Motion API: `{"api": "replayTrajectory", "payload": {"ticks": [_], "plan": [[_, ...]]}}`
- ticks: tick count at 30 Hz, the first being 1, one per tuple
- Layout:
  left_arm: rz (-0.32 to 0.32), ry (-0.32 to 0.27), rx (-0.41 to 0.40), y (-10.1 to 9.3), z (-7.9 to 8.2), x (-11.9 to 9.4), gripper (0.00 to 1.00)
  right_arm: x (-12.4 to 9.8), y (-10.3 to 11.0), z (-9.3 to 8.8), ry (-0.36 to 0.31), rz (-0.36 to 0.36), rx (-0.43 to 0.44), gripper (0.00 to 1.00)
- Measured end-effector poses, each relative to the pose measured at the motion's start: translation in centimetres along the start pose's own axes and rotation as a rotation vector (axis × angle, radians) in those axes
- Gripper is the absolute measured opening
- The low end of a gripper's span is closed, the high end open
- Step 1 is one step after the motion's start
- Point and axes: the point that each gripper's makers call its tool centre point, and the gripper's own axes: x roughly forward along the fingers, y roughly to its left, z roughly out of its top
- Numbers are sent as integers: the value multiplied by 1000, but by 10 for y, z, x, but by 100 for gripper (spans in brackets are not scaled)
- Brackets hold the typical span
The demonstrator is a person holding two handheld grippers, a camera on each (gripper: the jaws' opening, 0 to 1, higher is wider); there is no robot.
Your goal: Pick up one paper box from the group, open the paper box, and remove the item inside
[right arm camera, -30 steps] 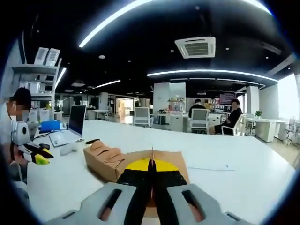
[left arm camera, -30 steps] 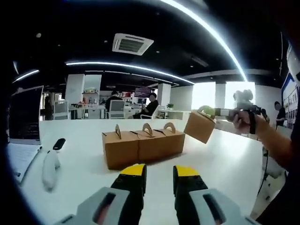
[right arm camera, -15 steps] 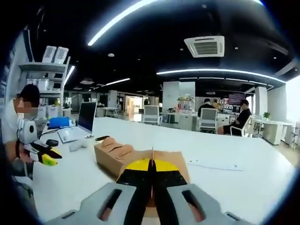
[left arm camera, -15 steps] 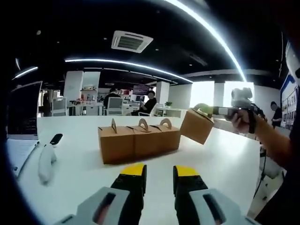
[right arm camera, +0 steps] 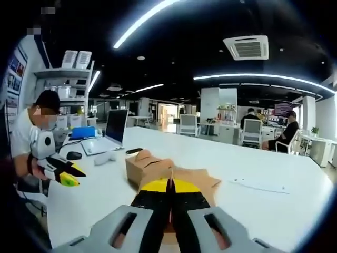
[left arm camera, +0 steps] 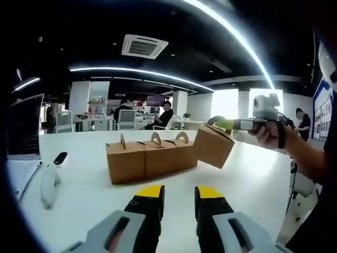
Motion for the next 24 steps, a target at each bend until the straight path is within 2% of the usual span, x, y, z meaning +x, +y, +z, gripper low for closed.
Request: {"api": "replayTrajectory", "payload": {"ticks": [3, 10, 17, 24], "plan": [[-18, 9, 5, -4, -3, 1, 24, 1, 4, -1, 2, 19, -2, 2], [-12, 1, -8, -4, 0, 2, 24, 4, 16, -7, 15, 53, 2, 2], [-1, 20, -17, 0, -8, 2, 25, 6, 26, -11, 25, 85, 15, 2], [-6, 13, -30, -2, -6, 2, 25, 14, 44, -18, 59, 152, -3, 2]]}}
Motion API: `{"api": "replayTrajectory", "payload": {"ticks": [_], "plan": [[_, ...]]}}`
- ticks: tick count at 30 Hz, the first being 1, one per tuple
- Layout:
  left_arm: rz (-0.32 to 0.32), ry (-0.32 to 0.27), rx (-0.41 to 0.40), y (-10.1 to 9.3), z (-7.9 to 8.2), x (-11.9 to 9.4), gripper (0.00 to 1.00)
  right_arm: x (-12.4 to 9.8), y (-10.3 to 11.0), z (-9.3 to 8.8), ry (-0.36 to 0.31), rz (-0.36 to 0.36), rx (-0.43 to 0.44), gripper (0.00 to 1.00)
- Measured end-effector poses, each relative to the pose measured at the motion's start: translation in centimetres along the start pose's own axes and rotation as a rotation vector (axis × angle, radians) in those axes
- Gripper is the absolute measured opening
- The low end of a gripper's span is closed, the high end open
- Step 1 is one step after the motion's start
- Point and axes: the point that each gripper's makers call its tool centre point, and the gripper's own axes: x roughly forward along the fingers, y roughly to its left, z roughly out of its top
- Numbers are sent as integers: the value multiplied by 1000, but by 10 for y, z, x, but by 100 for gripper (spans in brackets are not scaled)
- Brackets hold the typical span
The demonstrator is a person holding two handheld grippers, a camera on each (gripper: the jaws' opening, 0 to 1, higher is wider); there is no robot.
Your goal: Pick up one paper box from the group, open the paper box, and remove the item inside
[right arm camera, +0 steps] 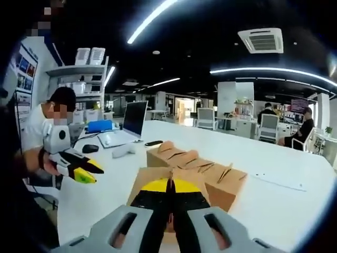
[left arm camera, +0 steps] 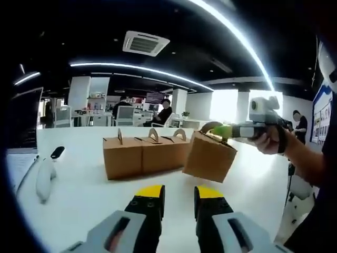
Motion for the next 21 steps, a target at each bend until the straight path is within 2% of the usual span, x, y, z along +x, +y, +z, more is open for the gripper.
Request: {"api": "replayTrajectory", "payload": {"ticks": [4, 10, 12, 15, 18, 21], "plan": [[-4, -1, 11, -1, 0, 2, 25, 5, 7, -7, 37, 29, -42, 2], [-28, -10, 25, -7, 4, 1, 25, 9, 15, -10, 50, 67, -31, 2], [-20, -4, 29, -4, 2, 2, 25, 10, 18, -11, 50, 84, -23, 2], [25, 18, 43, 7, -1, 0, 25, 14, 25, -15, 54, 132, -12, 2], [26, -5, 45, 8, 5, -5, 25, 15, 29, -16, 63, 152, -22, 2], [29, -7, 43, 11, 3, -5, 25, 16, 32, -16, 65, 175, -23, 2]]}}
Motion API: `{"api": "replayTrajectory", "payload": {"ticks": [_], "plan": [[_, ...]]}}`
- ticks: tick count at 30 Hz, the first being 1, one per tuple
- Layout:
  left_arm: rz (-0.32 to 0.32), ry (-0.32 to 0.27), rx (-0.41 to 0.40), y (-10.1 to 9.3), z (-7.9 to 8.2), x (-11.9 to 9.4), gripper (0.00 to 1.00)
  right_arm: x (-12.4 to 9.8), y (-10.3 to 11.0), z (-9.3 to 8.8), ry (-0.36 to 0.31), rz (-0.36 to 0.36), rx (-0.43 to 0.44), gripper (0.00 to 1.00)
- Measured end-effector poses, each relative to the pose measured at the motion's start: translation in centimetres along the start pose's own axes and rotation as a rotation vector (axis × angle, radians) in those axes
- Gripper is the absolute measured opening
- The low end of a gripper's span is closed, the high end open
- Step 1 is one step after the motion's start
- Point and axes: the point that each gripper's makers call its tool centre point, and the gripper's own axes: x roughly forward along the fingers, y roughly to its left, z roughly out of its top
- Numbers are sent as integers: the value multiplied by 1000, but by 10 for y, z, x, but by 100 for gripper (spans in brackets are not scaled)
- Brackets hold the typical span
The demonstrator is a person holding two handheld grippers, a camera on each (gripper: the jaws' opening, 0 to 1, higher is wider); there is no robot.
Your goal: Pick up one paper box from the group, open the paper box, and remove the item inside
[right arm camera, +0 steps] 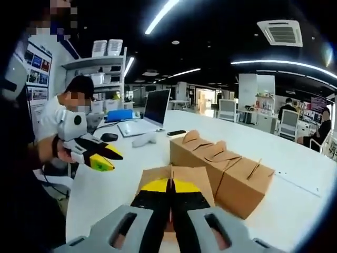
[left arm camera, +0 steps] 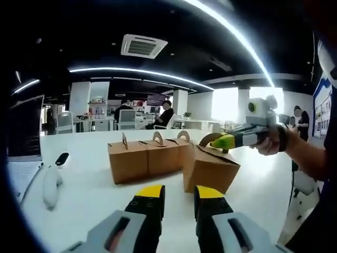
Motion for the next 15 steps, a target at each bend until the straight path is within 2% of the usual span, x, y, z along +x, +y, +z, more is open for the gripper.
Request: {"api": "replayTrajectory", "payload": {"ticks": [7, 15], "plan": [[-3, -3, -22, -3, -3, -9, 25, 4, 6, -4, 25, 19, -12, 2], [12, -12, -40, 5, -4, -14, 25, 9, 13, -5, 43, 48, -28, 2]]}}
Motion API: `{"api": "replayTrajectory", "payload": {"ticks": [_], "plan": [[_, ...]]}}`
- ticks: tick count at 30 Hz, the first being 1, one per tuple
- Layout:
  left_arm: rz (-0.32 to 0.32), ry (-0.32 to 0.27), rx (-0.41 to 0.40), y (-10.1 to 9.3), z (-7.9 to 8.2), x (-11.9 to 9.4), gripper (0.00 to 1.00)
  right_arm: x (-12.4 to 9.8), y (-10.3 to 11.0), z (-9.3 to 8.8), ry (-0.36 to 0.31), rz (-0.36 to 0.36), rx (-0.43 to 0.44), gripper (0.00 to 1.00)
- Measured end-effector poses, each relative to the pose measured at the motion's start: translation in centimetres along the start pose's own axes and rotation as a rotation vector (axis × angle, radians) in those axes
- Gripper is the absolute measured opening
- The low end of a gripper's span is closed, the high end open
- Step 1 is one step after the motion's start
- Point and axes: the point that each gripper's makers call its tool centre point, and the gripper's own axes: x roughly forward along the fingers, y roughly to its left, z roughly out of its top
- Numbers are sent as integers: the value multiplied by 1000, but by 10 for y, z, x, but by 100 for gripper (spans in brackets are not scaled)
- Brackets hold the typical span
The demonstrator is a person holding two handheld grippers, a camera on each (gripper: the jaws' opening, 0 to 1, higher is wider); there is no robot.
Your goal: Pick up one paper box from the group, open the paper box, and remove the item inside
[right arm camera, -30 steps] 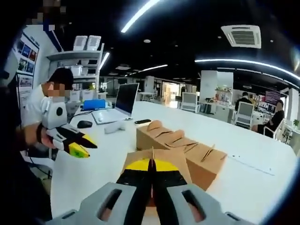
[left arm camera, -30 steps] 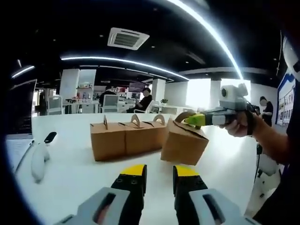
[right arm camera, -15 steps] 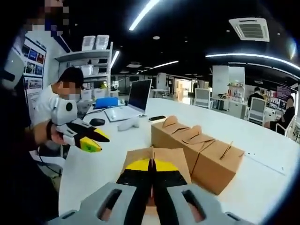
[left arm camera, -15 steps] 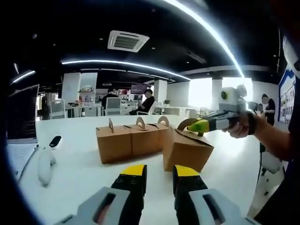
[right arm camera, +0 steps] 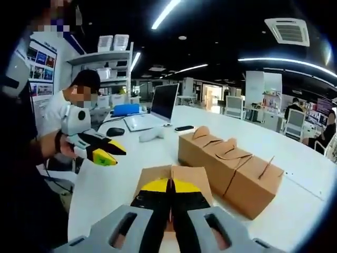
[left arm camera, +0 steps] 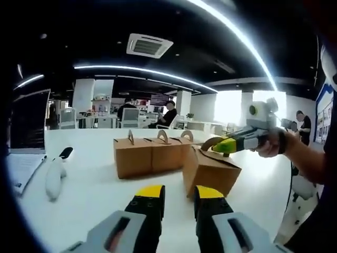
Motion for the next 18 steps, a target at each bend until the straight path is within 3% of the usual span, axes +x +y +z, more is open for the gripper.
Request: {"api": "replayTrajectory", "payload": {"ticks": [18], "plan": [[-3, 5, -4, 4, -3, 0, 25, 3, 3, -4, 42, 71, -44, 2]]}}
